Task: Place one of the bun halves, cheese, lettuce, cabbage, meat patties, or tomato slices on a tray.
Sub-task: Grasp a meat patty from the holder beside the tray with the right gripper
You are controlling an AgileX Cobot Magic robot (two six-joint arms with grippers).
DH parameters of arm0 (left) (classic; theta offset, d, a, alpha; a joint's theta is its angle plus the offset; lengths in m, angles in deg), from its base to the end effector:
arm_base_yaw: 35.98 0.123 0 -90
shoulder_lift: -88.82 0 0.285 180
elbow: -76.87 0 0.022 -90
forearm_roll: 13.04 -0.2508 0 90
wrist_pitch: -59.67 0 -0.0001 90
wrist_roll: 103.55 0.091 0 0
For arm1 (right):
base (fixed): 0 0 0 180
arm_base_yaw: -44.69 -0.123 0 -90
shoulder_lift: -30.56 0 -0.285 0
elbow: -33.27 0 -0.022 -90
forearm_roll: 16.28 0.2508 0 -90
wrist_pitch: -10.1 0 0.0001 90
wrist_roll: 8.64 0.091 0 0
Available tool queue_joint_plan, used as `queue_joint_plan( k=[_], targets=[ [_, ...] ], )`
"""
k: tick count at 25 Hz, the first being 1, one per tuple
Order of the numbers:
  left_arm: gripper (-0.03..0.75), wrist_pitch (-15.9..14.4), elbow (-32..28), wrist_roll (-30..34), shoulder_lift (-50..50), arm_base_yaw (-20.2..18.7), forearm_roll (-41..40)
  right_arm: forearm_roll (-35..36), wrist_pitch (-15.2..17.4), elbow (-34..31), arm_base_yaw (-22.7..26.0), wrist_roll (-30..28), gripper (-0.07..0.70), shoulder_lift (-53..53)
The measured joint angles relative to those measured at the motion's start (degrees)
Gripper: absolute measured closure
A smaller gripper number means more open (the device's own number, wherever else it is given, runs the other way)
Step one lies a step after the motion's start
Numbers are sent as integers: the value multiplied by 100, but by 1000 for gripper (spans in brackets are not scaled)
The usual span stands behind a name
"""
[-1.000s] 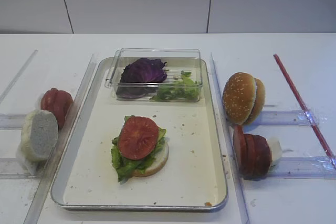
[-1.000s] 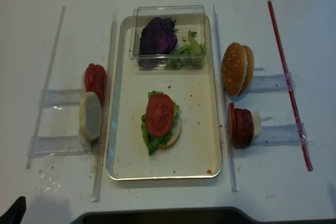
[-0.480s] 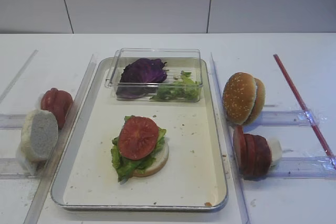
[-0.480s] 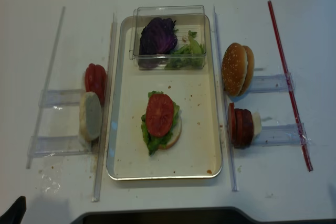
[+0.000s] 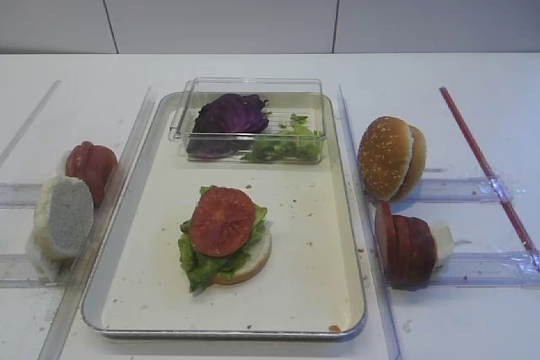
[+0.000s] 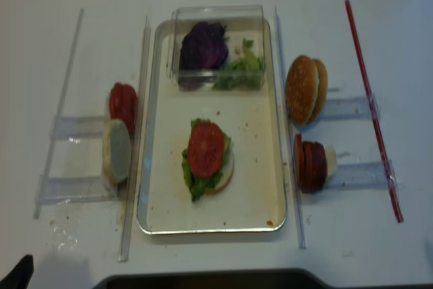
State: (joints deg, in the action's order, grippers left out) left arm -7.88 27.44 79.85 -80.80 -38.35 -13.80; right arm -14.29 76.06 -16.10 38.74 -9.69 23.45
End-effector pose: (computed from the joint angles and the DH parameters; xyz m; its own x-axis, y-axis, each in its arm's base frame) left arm -0.0023 0.0012 0.2642 -0.6030 0.0894 -0.7927 0.0706 0.9958 0.0586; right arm -0.0094 0.0019 0.2663 -0.5328 -0.0597 -0.8441 -0.1325 0.9911 0.0135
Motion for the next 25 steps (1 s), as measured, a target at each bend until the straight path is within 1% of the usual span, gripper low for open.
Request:
queue_joint_plan(
  k=[6,12,16,18,22,25],
  targets=[
    [329,0,0,0,0,0,0,-22,5,431,0,-219,177,-661],
    [328,0,0,0,0,0,0,-55,5,1072,0,-237,177,-1650],
    [301,0,0,0,0,0,0,-6,48,1502,0,-224,177,-2236],
    [278,0,0,-10,0,0,0,2,155,1706,0,-215,177,-2478],
    [257,0,0,-9,0,0,0,59,572,2008,0,-205,177,-2938],
    [255,0,0,-9,0,0,0,293,649,2168,0,-191,177,-3238]
  ],
)
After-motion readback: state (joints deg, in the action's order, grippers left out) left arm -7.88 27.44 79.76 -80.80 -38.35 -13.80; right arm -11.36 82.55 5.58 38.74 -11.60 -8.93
